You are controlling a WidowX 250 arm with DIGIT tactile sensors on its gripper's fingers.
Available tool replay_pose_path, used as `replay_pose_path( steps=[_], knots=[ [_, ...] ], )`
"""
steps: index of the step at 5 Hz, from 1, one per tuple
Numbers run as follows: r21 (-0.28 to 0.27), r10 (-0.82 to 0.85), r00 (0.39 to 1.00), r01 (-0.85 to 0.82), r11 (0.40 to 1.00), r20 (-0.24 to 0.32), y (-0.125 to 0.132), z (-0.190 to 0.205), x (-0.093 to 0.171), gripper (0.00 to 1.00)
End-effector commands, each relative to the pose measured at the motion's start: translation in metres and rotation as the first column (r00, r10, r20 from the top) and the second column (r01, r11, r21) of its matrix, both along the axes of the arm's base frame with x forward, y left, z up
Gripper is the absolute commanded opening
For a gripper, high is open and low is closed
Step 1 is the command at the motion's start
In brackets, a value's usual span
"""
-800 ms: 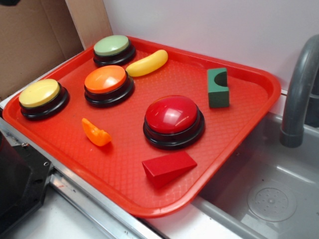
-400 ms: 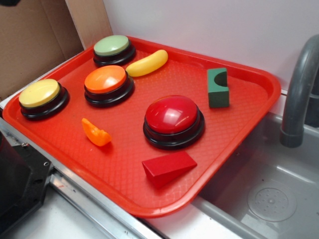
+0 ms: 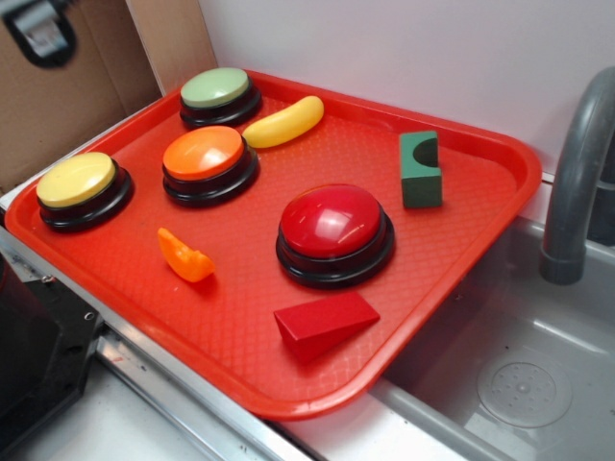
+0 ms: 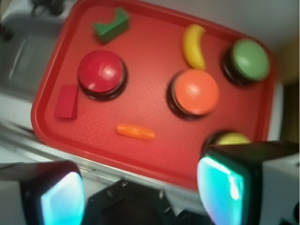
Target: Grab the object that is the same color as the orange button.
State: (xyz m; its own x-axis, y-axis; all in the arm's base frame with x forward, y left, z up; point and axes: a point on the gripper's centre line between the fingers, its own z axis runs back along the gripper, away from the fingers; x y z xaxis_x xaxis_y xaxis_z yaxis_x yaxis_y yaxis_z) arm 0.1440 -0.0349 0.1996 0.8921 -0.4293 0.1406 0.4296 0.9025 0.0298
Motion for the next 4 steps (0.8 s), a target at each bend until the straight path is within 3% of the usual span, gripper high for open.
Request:
replay_pose_path(
  steps=[1,2,3,4],
  knots=[
    [0.067,-0.501,0.863,0.505,0.861,-0.066,-0.016,-0.056,0.016,1.00],
    [0.103,-0.693,0.710,0.704,0.702,-0.125,-0.017,-0.090,0.022,1.00],
    [0.123,-0.772,0.601,0.798,0.589,-0.208,-0.012,-0.121,0.025,1.00],
    [0.101,-0.796,0.561,0.827,0.553,-0.226,-0.011,-0.148,0.019,1.00]
  ],
)
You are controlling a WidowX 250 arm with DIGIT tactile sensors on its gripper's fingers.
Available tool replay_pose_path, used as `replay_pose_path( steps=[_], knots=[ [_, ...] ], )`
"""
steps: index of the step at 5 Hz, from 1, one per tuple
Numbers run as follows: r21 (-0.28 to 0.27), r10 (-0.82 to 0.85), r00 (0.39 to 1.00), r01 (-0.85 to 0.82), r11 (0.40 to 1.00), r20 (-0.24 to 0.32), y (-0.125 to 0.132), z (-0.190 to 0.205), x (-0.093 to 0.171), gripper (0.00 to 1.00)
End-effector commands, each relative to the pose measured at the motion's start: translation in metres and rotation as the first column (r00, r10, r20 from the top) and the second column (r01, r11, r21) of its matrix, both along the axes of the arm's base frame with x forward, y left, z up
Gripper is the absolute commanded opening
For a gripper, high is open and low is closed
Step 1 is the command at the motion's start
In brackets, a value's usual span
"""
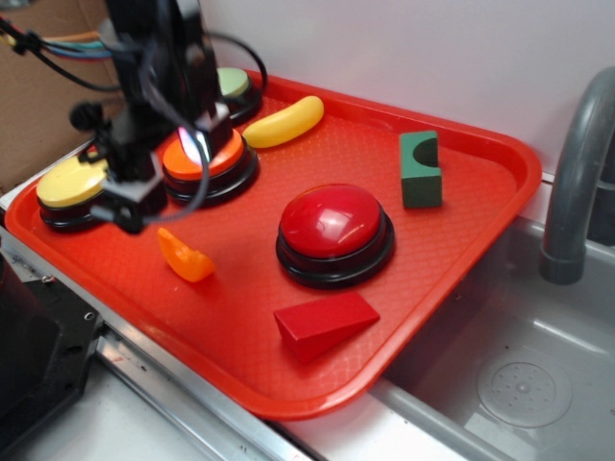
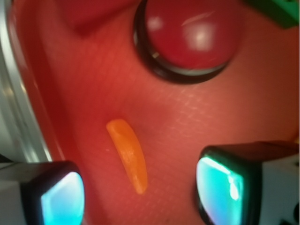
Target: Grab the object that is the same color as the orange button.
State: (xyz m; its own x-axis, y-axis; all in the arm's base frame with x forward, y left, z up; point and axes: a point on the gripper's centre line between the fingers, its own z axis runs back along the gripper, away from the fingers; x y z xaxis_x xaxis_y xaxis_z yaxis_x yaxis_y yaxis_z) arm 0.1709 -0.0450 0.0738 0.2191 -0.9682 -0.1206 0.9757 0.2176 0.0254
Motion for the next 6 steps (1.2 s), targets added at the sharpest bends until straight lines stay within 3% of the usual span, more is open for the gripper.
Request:
replay_pose_path(
  steps=[1,2,4,5,6],
  knots=[
    [-0.001,-0.063,0.997,0.063,0.998,-0.037,0.001,-0.038,-0.014,1.00],
    [-0.022,-0.068,0.995,0.067,0.998,-0.068,-0.001,-0.050,-0.020,1.00],
    [0.026,0.032,0.999,-0.032,0.999,0.011,-0.010,-0.062,-0.011,1.00],
    [0.020,0.072,0.997,-0.073,0.997,0.036,-0.006,-0.062,-0.018,1.00],
    [0.004,0.088,0.996,-0.088,0.996,0.022,-0.009,-0.064,-0.020,1.00]
  ],
)
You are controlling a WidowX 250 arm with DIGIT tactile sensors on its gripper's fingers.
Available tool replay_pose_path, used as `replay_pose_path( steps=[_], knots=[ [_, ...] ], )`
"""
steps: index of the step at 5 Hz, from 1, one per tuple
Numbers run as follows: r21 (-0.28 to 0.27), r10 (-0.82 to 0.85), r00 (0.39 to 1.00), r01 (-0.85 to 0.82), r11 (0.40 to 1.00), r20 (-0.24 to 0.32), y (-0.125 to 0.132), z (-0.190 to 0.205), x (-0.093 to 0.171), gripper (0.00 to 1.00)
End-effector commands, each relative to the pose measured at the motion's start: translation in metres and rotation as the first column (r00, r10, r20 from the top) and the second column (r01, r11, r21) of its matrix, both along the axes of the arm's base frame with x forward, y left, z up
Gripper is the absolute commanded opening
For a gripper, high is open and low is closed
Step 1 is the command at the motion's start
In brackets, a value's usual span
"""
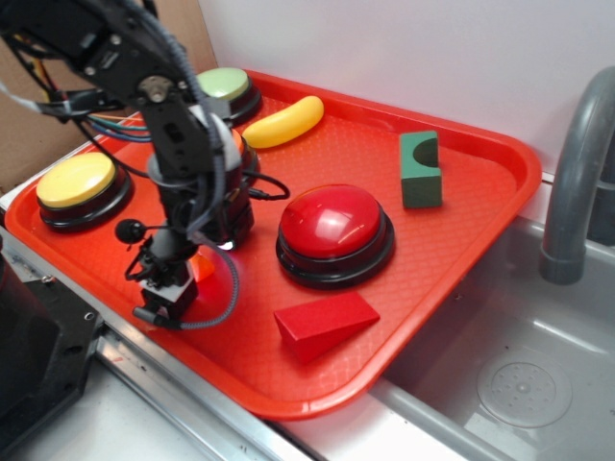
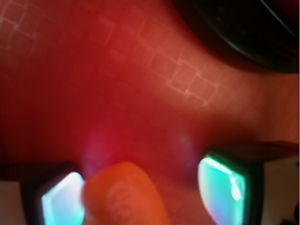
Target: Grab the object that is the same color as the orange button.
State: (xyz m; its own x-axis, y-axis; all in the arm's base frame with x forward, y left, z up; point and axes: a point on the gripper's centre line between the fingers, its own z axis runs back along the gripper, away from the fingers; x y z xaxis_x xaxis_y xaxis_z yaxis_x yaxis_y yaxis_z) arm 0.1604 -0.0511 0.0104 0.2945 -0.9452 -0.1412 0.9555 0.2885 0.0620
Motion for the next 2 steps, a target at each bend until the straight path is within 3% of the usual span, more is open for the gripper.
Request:
replay_pose_path(
  steps=[1,2],
  knots=[
    [-0.036,0.027,1.000,-0.027,0.999,-0.007,-0.0028,0.0011,-0.0082,0.00],
    [-0.046,0.031,0.999,-0.031,0.998,-0.011,-0.0031,-0.0002,-0.0081,0.00]
  ],
)
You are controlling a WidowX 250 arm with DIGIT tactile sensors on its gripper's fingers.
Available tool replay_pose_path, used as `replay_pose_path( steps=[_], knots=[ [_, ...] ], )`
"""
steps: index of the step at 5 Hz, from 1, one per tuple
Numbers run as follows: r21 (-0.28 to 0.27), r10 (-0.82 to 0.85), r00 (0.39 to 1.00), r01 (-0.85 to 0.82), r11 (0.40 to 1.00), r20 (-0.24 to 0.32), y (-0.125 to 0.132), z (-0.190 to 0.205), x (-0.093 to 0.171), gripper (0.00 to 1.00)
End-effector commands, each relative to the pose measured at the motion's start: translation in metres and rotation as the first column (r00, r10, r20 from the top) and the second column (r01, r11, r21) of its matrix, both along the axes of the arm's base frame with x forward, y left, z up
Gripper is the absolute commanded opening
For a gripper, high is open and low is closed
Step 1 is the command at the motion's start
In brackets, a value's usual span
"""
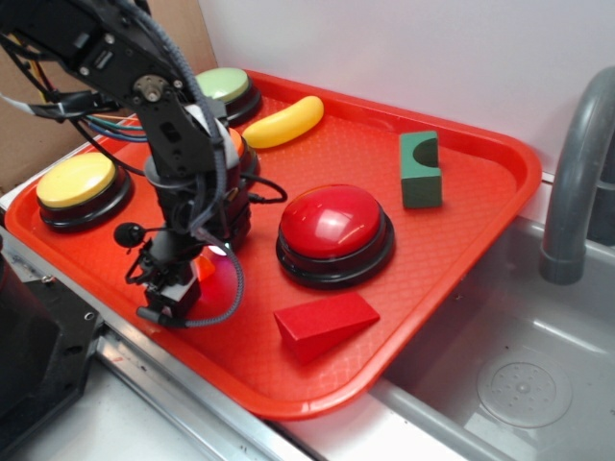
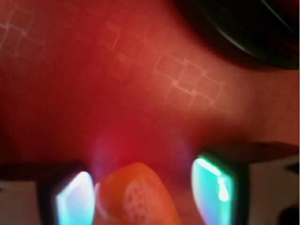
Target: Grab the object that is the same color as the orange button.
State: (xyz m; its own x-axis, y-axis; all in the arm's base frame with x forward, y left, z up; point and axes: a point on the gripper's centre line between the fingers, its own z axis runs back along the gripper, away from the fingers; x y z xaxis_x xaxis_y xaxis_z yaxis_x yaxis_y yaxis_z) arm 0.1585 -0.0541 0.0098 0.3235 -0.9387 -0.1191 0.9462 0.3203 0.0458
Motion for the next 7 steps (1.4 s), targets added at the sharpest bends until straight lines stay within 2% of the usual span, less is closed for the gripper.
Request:
replay_pose_path(
  steps=[1,2,3,4,5,6,7],
  knots=[
    [-0.010,0.027,0.999,-0.027,1.000,0.031,0.000,-0.002,-0.006,0.00],
    [0.020,0.099,0.992,-0.101,0.995,0.078,0.001,0.008,-0.005,0.00],
    [-0.018,0.342,0.929,-0.343,0.939,0.142,0.018,0.058,0.008,0.00],
    [-0.071,0.564,0.807,-0.561,0.825,0.175,0.015,0.108,0.006,0.00],
    [-0.102,0.751,0.640,-0.747,0.657,0.160,0.016,0.158,-0.004,0.00],
    [-0.121,0.891,0.433,-0.885,0.449,0.133,0.008,0.208,-0.006,0.00],
    [-0.135,0.942,0.313,-0.935,0.328,0.125,0.005,0.227,-0.004,0.00]
  ],
)
